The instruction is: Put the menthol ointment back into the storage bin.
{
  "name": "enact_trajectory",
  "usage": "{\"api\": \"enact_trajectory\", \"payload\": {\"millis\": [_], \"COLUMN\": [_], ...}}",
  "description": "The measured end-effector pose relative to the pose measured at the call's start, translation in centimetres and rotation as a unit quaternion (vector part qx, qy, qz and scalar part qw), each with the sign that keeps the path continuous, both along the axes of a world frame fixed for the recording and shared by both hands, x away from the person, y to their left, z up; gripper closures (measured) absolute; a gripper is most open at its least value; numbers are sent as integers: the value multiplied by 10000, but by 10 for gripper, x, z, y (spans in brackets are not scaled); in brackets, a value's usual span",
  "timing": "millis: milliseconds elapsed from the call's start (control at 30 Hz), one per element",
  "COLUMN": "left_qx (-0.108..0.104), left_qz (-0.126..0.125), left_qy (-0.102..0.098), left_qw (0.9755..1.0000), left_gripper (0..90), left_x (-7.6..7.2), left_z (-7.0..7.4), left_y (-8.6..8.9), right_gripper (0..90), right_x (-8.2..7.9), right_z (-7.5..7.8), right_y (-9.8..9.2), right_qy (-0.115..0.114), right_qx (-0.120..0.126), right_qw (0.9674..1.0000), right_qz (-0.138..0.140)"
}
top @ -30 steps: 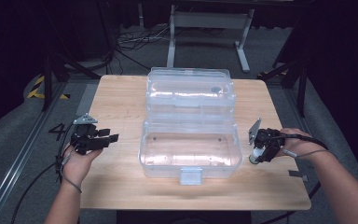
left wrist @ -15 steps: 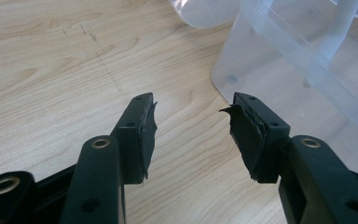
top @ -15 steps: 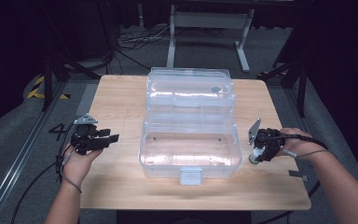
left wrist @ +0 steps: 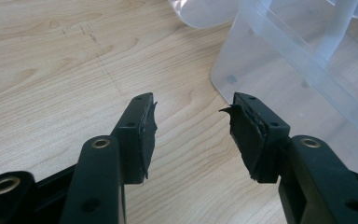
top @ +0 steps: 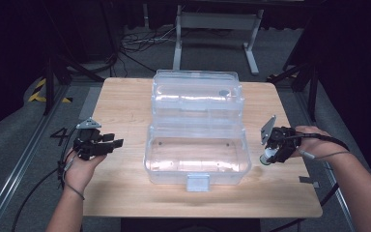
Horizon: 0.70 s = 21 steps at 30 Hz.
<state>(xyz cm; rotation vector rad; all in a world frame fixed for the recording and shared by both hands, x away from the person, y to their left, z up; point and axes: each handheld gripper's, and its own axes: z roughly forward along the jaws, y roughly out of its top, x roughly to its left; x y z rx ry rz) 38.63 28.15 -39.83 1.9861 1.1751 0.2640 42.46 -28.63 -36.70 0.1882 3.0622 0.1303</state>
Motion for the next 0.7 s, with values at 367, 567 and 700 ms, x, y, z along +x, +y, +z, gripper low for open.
{"api": "enact_trajectory", "payload": {"millis": [367, 567, 700], "left_qx": [-27, -30, -33], "left_qz": [-6, 0, -4], "left_qy": [-2, -16, -13], "left_qw": [10000, 10000, 10000], "left_gripper": [507, 508, 509], "left_x": [0, 0, 0], "left_z": [0, 1, 1], "left_y": [0, 1, 0], "right_gripper": [501, 502, 502], "right_x": [-5, -9, -13], "right_z": [32, 46, 56], "right_y": [9, 17, 22], "right_qy": [-122, -173, -190], "right_qx": [47, 50, 61], "right_qw": [9999, 9998, 9996], "right_qz": [62, 127, 180]}}
